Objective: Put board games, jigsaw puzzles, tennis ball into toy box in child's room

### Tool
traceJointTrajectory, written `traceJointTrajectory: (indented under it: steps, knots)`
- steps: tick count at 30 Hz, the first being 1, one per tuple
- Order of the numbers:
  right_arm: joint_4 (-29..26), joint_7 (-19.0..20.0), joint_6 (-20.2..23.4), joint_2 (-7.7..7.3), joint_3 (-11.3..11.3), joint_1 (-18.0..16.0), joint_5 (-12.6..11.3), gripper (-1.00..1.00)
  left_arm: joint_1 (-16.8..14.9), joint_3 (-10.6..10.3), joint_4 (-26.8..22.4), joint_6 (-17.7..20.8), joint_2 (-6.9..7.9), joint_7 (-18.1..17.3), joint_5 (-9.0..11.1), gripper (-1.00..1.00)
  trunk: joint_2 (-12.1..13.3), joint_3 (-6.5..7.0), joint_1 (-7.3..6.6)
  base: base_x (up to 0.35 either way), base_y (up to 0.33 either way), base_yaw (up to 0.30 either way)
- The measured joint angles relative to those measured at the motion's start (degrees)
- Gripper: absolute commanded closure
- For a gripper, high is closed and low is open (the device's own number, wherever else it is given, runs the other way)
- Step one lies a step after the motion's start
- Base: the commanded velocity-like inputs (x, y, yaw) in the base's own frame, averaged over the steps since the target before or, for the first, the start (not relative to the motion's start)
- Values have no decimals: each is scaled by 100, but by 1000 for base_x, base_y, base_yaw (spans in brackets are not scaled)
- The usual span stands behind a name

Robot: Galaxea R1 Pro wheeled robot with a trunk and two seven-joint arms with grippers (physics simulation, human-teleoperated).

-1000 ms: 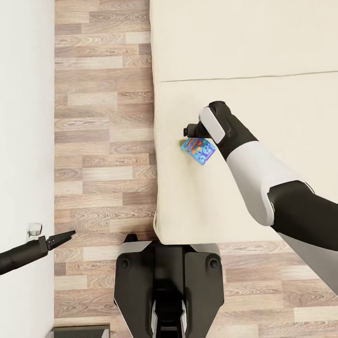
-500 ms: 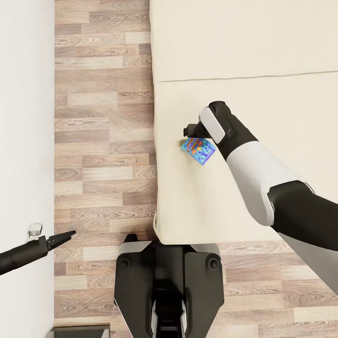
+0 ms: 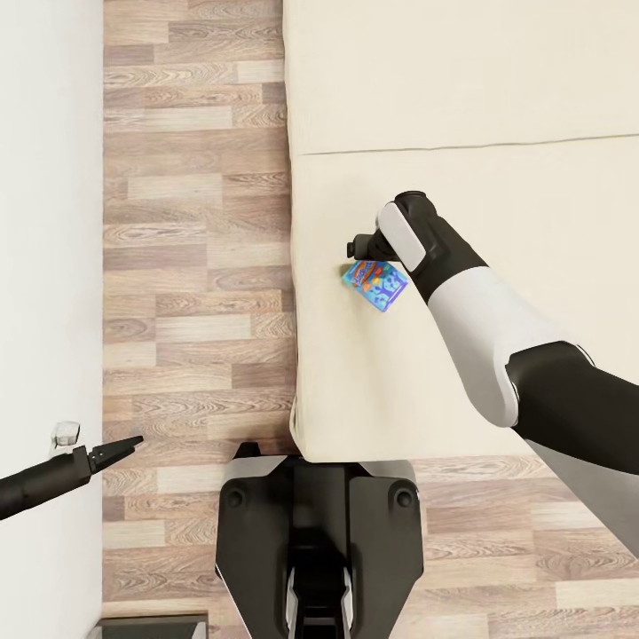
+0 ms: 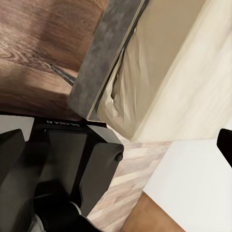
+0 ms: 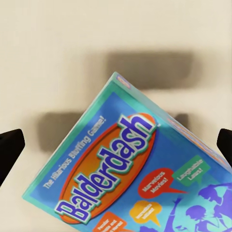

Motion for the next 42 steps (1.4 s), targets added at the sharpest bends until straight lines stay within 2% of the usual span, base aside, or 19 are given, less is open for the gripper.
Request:
traceJointTrajectory:
  steps: [12,18,22,42]
  knots:
    - [0,1,1,0,0,0,0,-100,0,0,0,0,0,0,0,-100,0,0,0,0,0,0]
    - [16,11,6,0,-28,99,-14,-100,37,-11,193,17,-186,-33,1,-100,0,0,0,0,0,0]
    - [11,9,-14,0,-27,96,-14,-100,36,-10,261,17,-221,-28,1,-100,0,0,0,0,0,0]
    - [8,13,-15,0,-27,96,-15,-100,36,-9,308,17,-237,-26,2,-100,0,0,1,-73,0,0]
